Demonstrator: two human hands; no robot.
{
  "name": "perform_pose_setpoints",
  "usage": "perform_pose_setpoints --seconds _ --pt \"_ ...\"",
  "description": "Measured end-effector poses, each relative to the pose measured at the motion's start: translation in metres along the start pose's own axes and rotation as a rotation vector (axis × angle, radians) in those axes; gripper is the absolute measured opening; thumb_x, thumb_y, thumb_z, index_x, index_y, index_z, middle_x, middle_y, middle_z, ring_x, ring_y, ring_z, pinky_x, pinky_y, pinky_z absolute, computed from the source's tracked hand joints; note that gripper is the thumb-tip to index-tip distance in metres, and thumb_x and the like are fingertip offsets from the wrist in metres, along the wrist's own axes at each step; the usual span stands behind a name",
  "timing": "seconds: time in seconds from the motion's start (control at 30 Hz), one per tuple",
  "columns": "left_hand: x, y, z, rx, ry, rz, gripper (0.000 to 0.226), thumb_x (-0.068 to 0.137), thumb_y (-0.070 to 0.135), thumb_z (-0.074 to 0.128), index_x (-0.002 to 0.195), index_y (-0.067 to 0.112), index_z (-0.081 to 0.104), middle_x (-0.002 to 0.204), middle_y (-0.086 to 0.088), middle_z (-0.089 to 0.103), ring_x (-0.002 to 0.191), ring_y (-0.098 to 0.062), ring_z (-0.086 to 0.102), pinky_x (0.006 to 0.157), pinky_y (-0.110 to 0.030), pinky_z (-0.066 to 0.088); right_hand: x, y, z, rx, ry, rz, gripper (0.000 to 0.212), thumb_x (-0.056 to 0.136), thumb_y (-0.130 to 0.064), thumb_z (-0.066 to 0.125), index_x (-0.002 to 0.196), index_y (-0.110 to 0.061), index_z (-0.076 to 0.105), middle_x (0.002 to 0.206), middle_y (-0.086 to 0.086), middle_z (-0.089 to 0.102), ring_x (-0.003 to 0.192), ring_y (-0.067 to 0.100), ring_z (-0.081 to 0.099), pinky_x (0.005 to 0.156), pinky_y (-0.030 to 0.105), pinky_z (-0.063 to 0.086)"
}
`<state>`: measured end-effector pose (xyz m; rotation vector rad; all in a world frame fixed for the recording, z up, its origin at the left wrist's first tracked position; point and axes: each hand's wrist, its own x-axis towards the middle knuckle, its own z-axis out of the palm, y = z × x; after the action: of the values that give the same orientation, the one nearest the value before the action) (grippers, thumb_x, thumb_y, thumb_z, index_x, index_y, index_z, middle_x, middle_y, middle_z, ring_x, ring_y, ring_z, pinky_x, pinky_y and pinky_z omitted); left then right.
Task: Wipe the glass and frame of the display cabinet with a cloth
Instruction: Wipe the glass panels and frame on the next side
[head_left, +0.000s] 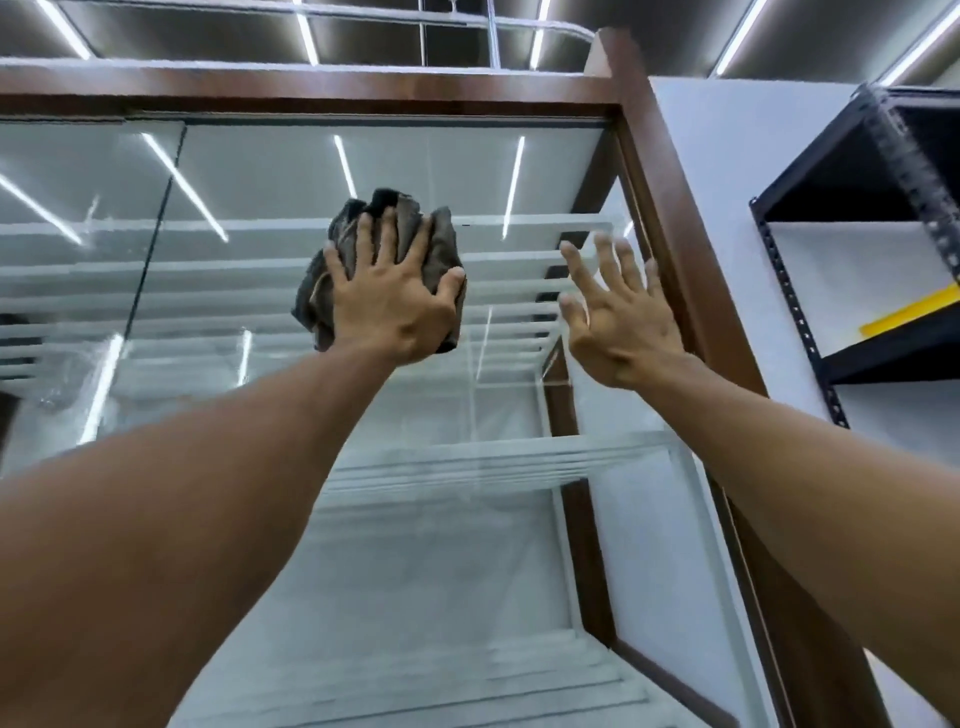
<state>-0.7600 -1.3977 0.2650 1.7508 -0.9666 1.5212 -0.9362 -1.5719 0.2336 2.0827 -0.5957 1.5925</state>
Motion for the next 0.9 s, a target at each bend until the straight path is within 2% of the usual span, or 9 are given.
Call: perform_pose_setpoints --seconds 0.07,0.2,0.33,0.43,0.53,0.63,0.83,0.9 --pt "-0.004 0.026 0.007 -0.017 0.023 -0.099 0.076 0.103 0.066 0.022 0.167 0.034 -0.002 0.175 -0.009 -0.011 0.16 -0.032 -0.017 0.123 -0.065 -0.014 -0.005 0.013 -0.003 -0.04 -0.014 -0.025 0.065 0.104 -0.053 0.011 0.163 -0.035 -0.011 0.171 0.004 -0.02 0.157 0.022 -0.02 0.128 0.052 -0.01" --pt "0.0 0.067 0.015 0.038 -0.03 0.19 0.076 0.103 0.067 0.021 0.167 0.035 -0.003 0.174 -0.007 -0.016 0.16 -0.03 -0.019 0.124 -0.064 -0.014 -0.002 0.022 -0.01 -0.172 0.011 -0.111 0.068 0.1 -0.053 0.006 0.163 -0.033 -0.009 0.172 0.009 -0.011 0.159 0.026 -0.011 0.128 0.053 -0.01" --pt "-0.003 0.103 0.025 -0.014 -0.002 0.062 0.075 0.104 0.063 0.021 0.167 0.03 -0.004 0.174 -0.01 -0.015 0.16 -0.033 -0.019 0.124 -0.065 -0.015 -0.003 0.035 -0.014 -0.23 0.031 -0.141 0.063 0.105 -0.05 0.01 0.163 -0.034 -0.007 0.172 0.013 -0.005 0.159 0.029 -0.009 0.127 0.055 -0.01" --pt "-0.001 0.125 0.027 0.023 -0.033 0.213 0.074 0.104 0.064 0.021 0.167 0.032 -0.003 0.174 -0.009 -0.016 0.16 -0.031 -0.019 0.124 -0.065 -0.015 0.001 0.04 -0.018 -0.203 0.04 -0.05 0.061 0.107 -0.043 0.017 0.164 -0.03 -0.001 0.173 0.013 -0.003 0.16 0.026 -0.009 0.125 0.06 -0.009" --pt "0.003 0.138 0.03 -0.009 -0.024 0.16 0.073 0.105 0.061 0.022 0.167 0.031 -0.001 0.175 -0.008 -0.013 0.16 -0.03 -0.018 0.124 -0.063 -0.018 0.004 0.046 -0.023 -0.15 0.034 -0.036 0.061 0.108 -0.038 0.02 0.164 -0.027 -0.001 0.172 0.01 -0.011 0.159 0.021 -0.016 0.127 0.054 -0.01" --pt "0.007 0.158 0.035 -0.02 -0.019 0.092 0.074 0.105 0.06 0.021 0.168 0.028 -0.001 0.174 -0.011 -0.013 0.159 -0.034 -0.018 0.123 -0.065 -0.016 0.007 0.052 -0.023 -0.024 0.085 0.007 0.064 0.108 -0.032 0.026 0.164 -0.018 -0.002 0.171 0.01 -0.016 0.158 0.021 -0.018 0.128 0.041 -0.012" --pt "0.027 0.181 0.037 0.027 -0.066 0.25 0.071 0.106 0.059 0.02 0.167 0.031 -0.002 0.174 -0.009 -0.016 0.159 -0.034 -0.019 0.123 -0.066 -0.015 0.008 0.076 -0.027 0.055 0.081 -0.064 0.069 0.104 -0.022 0.027 0.164 -0.01 -0.004 0.173 0.004 -0.011 0.158 0.014 -0.013 0.128 0.029 -0.01" --pt "0.032 0.19 0.039 0.029 -0.077 0.265 0.07 0.107 0.059 0.017 0.167 0.031 -0.004 0.174 -0.009 -0.016 0.159 -0.034 -0.019 0.123 -0.066 -0.015 0.005 0.079 -0.026 0.11 0.099 -0.054 0.075 0.096 -0.022 0.026 0.164 -0.01 -0.004 0.173 0.005 -0.009 0.159 0.013 -0.012 0.127 0.028 -0.011"
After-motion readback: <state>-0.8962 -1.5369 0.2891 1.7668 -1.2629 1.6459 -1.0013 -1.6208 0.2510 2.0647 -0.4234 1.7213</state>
